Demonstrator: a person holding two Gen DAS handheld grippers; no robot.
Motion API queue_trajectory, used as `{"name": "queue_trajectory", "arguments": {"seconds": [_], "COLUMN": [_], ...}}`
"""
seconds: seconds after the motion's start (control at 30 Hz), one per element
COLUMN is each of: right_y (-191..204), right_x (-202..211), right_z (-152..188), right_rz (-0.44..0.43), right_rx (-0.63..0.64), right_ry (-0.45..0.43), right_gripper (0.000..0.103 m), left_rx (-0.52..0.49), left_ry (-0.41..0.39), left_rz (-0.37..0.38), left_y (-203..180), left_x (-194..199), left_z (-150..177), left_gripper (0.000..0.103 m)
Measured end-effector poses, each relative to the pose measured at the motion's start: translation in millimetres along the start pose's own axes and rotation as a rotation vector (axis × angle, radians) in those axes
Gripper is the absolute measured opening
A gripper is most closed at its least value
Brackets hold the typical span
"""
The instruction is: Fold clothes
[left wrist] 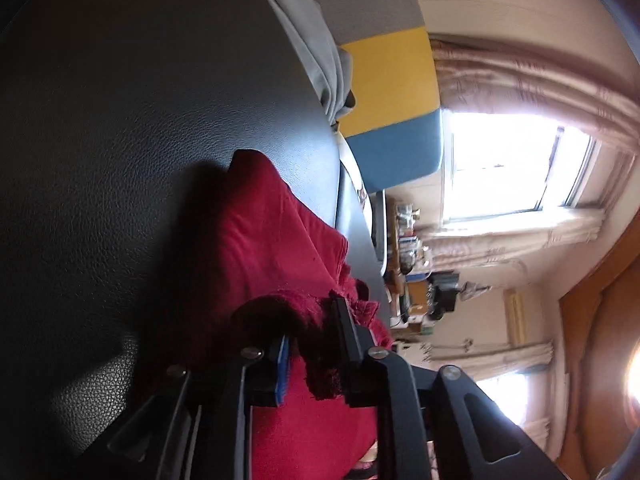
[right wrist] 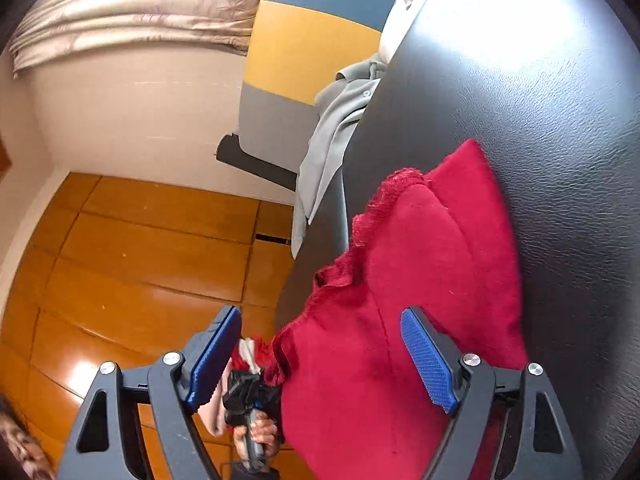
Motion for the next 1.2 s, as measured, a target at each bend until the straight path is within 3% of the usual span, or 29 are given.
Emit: {"name": "queue_trajectory", "arguments": {"seconds": [0.07,0.2,0.37,0.43,0.57,0.77,0.83,0.87,0.9,0.97,1.0,1.03,1.1,1.2], "right_y": [5.5,22.1,30.0,21.9,2.6,-8.9,-9.6,-9.2,-8.7,-7.8,-6.2,-4.5,-0.7,8.9], "right_x": [11.6,28.6,3.8,-15.7,-37.9,-40.5,-44.0,-45.3,-46.6,-49.6,-50.2,-50.6,-48.0,-31.8], "right_z": [4.8,-3.0,-23.9,-25.0,-20.4,-12.5,-10.8,-9.7,-8.5,-7.0,-6.1,-5.2,-3.6,0.4], "right_rz": [0.071,0.330,0.590,0.636,0.728,0.767,0.780,0.779,0.778,0.794,0.819,0.847,0.872,0.846], "right_rx": [0.088,0.375,0.635,0.665,0.718,0.766,0.772,0.768,0.764,0.784,0.808,0.833,0.857,0.842], "right_ry": [-0.019,-0.127,-0.162,-0.128,-0.087,-0.079,-0.066,-0.051,-0.035,-0.017,-0.021,-0.028,-0.055,-0.096], "right_gripper": [0.084,0.084,0.083,0.077,0.042,0.042,0.045,0.051,0.056,0.059,0.058,0.056,0.023,0.012], "left_rx": [-0.043,-0.173,-0.390,-0.470,-0.557,-0.553,-0.552,-0.561,-0.570,-0.588,-0.597,-0.606,-0.623,-0.649], "left_ry": [0.016,0.007,0.005,0.053,0.161,0.169,0.158,0.149,0.139,0.121,0.111,0.102,0.083,0.055], "left_rz": [-0.012,-0.089,-0.276,-0.356,-0.417,-0.408,-0.396,-0.389,-0.381,-0.367,-0.359,-0.352,-0.337,-0.315], "left_y": [-9.9,-27.2,-38.1,-34.3,-25.1,-14.9,-19.8,-24.7,-29.7,-39.6,-44.5,-49.5,-59.5,-74.6], "left_x": [2.5,15.2,39.3,44.8,35.5,10.3,4.2,5.1,6.1,8.0,9.0,10.0,12.1,15.2], "left_z": [0.6,-4.3,-7.7,-1.8,6.0,-13.7,-16.1,-14.6,-13.1,-10.1,-8.6,-7.1,-4.1,0.6], "left_gripper": [0.031,0.057,0.067,0.067,0.068,0.069,0.066,0.056,0.039,0.017,0.012,0.011,0.009,0.009]}}
Point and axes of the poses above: each gripper's, at about its wrist camera, not at the fingertips, and x roughly against the way its jaws point, y to its left, z to its underside, the point moved 9 cm from there along -x, roughly the way its jaws point, and after that the axes turned 15 degrees about z, right-handed, at the moved point
